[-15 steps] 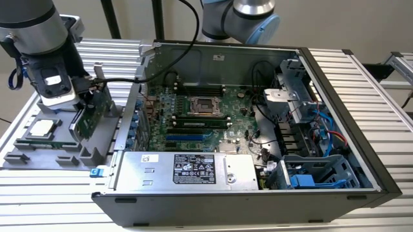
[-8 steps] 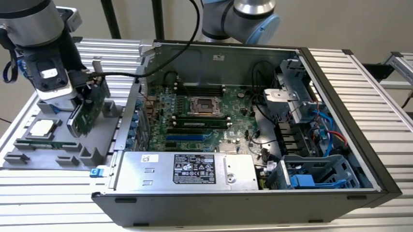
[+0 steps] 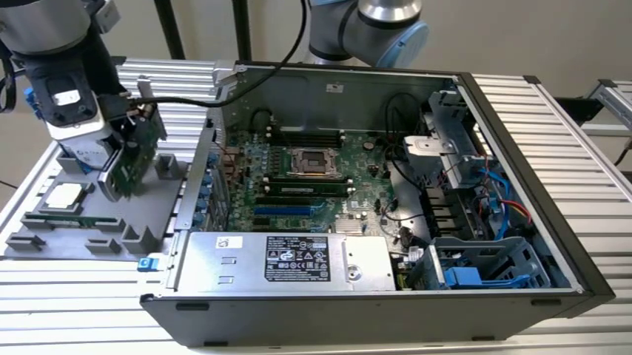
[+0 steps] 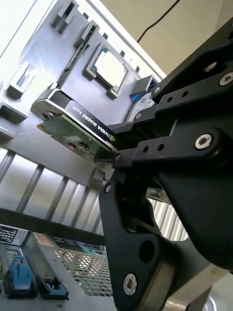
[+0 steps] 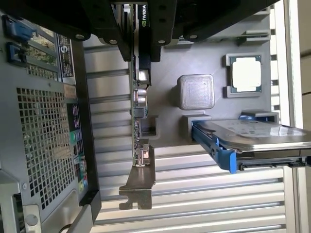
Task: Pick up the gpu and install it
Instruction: 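Pick up the gpu and move the gpu toward the slot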
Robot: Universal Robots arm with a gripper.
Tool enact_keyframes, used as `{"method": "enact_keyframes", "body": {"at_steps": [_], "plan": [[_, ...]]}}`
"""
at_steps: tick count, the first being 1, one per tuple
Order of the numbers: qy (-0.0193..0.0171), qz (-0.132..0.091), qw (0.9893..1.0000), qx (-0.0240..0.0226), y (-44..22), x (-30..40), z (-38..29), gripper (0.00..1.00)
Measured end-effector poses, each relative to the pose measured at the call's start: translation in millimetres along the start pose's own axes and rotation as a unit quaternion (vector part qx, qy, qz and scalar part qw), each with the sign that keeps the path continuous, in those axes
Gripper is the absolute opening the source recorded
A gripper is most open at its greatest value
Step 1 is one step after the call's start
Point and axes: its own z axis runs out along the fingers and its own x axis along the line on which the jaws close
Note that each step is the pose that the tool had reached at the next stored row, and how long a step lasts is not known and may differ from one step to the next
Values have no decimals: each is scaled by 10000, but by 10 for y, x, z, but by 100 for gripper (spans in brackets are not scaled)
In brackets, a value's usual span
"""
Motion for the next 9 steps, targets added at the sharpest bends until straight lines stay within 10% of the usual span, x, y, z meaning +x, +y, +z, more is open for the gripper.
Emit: {"method": "enact_keyframes", "body": {"at_steps": [9], "plan": [[10,0,10000,-91,20,1,-148,0]]}}
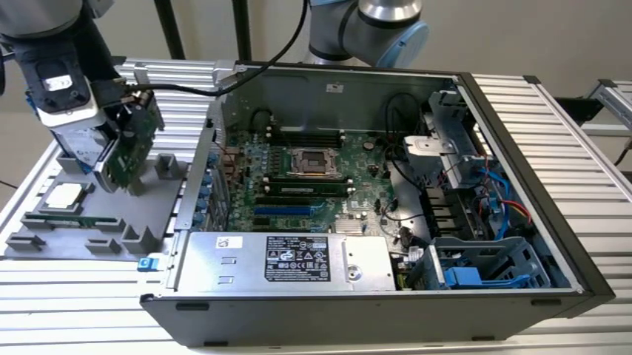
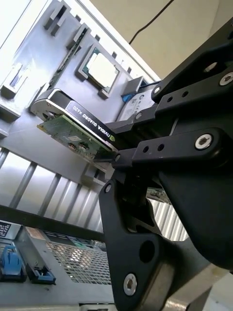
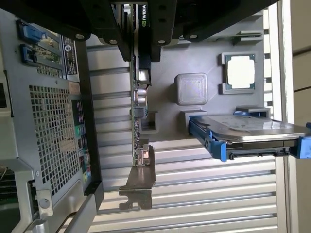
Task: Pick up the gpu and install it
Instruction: 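Pick up the gpu and move the gpu toward the slot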
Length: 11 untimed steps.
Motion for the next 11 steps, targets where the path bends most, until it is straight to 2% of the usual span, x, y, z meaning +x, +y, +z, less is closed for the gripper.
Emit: {"method": "enact_keyframes", "body": {"at_steps": [3,11], "plan": [[1,0,10000,-2,5,0,-33,0],[2,0,10000,3,6,0,-43,0]]}}
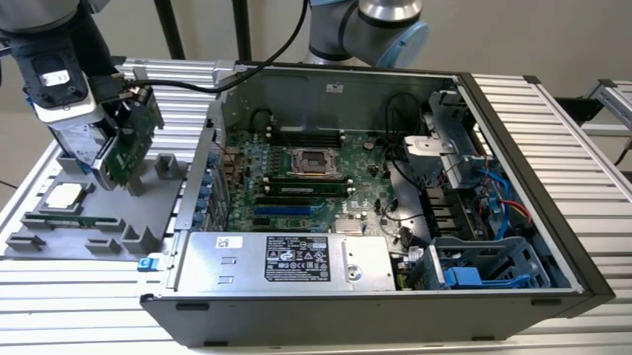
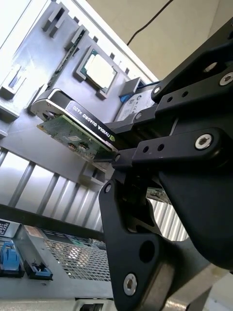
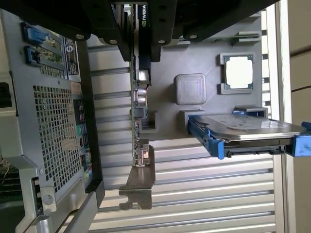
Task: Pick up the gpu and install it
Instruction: 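Pick up the gpu and move the gpu toward the slot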
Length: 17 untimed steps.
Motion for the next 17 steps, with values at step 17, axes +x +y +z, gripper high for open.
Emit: {"method": "enact_keyframes", "body": {"at_steps": [17], "plan": [[0,0,10000,-1,11,1,-76,0]]}}
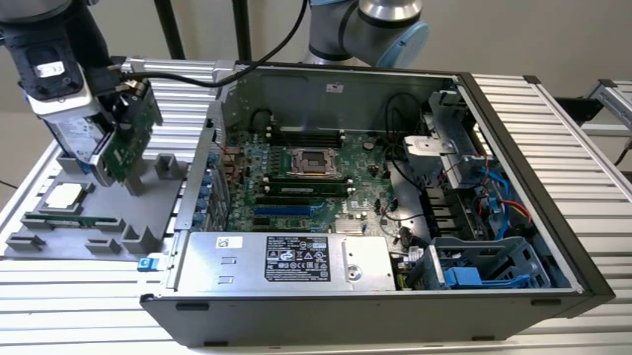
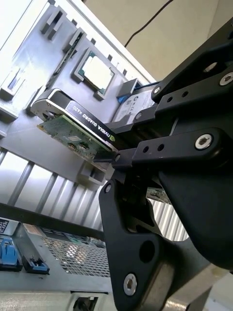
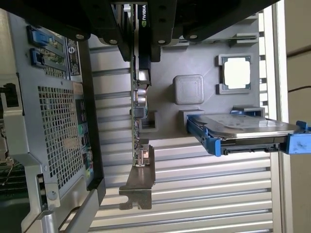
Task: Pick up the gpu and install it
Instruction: 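Pick up the gpu and move the gpu toward the slot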
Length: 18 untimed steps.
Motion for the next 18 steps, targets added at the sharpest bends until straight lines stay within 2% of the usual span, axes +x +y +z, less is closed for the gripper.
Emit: {"method": "enact_keyframes", "body": {"at_steps": [18], "plan": [[0,0,10000,0,14,1,-96,0]]}}
